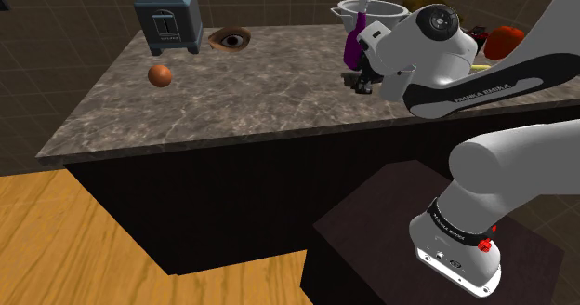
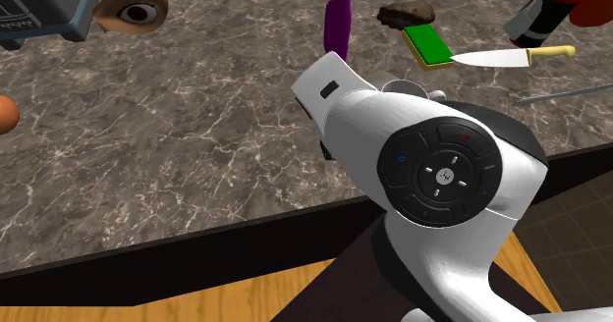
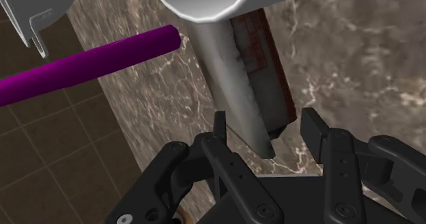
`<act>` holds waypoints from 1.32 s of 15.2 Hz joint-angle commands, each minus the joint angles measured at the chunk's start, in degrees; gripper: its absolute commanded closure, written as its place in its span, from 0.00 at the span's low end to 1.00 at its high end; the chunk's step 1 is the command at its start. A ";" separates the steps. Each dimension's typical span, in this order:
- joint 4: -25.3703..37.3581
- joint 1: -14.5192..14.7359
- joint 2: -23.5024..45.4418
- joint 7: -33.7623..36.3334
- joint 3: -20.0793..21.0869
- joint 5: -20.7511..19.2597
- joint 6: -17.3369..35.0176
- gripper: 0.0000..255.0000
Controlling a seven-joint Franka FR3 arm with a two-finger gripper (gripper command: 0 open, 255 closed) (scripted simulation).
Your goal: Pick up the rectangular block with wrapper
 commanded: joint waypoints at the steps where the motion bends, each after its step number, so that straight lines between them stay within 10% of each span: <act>1: -0.07 -0.03 0.01 0.03 0.01 0.00 0.00 1.00; 6: 0.00 -0.07 0.09 0.11 0.12 0.00 0.01 1.00; 20: 5.68 13.25 -6.82 -10.38 -9.52 8.31 -15.83 1.00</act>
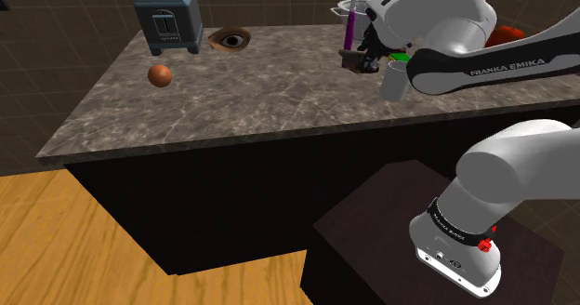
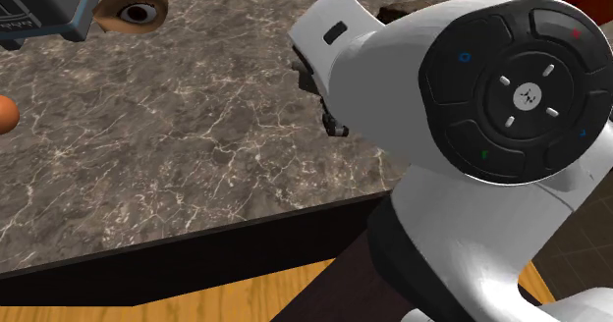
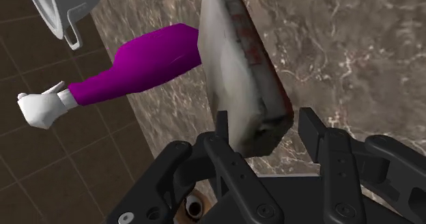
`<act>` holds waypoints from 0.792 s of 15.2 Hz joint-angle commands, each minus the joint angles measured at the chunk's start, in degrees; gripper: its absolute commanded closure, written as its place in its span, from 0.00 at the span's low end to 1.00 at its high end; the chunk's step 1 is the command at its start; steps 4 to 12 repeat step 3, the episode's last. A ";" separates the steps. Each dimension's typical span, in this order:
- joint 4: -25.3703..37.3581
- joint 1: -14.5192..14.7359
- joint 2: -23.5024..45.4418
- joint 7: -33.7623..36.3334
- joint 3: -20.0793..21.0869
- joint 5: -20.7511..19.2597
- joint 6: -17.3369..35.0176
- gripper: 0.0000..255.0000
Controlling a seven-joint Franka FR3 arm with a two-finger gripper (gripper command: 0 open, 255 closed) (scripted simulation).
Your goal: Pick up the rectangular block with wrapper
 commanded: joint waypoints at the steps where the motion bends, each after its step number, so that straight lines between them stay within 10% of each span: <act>1: 1.19 1.33 -0.84 -1.26 -0.72 1.08 -2.21 1.00; 12: 1.27 1.40 -0.89 -1.35 -0.76 1.16 -2.36 1.00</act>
